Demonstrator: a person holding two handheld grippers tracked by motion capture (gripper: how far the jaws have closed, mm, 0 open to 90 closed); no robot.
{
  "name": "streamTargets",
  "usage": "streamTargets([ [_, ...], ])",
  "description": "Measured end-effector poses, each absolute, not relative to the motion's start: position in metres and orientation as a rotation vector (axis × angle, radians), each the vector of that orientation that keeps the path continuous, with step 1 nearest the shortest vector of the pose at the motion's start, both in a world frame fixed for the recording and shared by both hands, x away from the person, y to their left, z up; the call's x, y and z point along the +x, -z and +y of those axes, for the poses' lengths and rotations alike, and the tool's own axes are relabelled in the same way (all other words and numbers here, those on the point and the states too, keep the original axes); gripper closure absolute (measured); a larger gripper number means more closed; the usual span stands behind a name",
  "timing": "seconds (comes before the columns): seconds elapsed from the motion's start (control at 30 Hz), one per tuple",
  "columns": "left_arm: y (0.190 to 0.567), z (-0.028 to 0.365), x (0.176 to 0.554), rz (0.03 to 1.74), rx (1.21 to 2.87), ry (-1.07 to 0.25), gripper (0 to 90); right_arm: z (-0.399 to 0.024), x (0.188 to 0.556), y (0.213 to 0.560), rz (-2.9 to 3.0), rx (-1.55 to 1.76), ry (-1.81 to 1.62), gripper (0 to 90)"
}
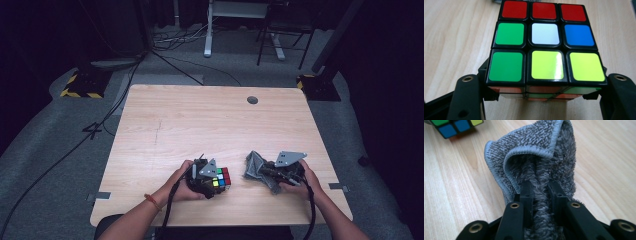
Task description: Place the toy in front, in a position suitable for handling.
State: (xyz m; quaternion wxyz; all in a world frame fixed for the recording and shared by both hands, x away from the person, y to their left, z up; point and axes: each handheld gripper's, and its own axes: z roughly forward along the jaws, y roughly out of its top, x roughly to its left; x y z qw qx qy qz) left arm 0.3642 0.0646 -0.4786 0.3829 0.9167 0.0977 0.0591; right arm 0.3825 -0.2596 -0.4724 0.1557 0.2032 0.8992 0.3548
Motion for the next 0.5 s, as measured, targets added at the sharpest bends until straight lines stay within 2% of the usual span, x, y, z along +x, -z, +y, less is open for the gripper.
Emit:
streamTargets([
  [0.3, 0.475, 0.072, 0.374, 0.301, 2.329, -0.175, 33.3, -0.267, 0.384, 0.463, 2.526, 0.625, -1.11, 76.8],
  [0.5, 0.472, 0.072, 0.375, 0.277, 2.335, -0.176, 33.3, -0.268, 0.381, 0.454, 2.498, 0.611, -1.152, 76.8],
])
